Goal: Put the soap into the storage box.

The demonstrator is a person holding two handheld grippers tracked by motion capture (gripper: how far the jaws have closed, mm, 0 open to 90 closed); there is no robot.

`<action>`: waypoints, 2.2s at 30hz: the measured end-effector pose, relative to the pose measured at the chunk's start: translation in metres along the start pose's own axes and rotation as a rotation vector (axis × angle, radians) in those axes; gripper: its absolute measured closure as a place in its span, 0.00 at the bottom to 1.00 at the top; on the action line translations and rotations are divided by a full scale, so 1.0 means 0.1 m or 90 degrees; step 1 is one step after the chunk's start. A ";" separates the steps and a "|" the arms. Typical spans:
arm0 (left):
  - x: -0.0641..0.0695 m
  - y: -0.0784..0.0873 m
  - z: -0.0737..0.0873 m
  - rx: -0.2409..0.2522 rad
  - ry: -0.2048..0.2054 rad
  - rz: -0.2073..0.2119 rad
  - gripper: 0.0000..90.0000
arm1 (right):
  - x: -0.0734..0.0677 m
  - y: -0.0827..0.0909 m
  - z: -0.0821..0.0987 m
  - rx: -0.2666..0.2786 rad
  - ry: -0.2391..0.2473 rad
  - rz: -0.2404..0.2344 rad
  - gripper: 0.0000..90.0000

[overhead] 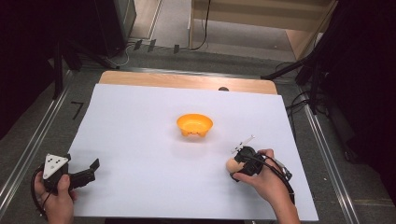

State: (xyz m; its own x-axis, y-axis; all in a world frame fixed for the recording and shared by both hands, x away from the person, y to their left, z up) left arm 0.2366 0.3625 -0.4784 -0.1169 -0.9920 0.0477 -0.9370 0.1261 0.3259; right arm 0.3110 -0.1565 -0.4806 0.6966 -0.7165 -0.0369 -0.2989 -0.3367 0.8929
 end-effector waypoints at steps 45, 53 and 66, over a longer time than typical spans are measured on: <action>-0.01 0.01 0.00 0.006 0.006 0.002 0.00 | 0.16 0.26 -0.06 0.007 0.052 -0.055 0.37; -0.01 0.01 0.00 0.008 0.010 0.002 0.00 | 0.21 0.35 -0.25 0.024 0.092 -0.075 0.37; -0.01 0.02 0.00 0.015 0.012 0.003 0.00 | 0.24 0.36 -0.57 0.027 0.139 -0.080 0.37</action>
State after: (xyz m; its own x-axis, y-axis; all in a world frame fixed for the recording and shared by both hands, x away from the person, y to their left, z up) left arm 0.2351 0.3640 -0.4778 -0.1151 -0.9910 0.0678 -0.9438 0.1304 0.3037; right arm 0.3542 -0.1504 -0.4239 0.8527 -0.5205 -0.0441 -0.2254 -0.4428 0.8678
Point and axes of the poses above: each handheld gripper's, and its own axes: y roughly backward along the jaws, z roughly out of its underside, x roughly to its right, the point moved 3 cm from there along -y, roughly forward along the jaws, and after that the axes turned 11 degrees about x, right-handed, at the moved point
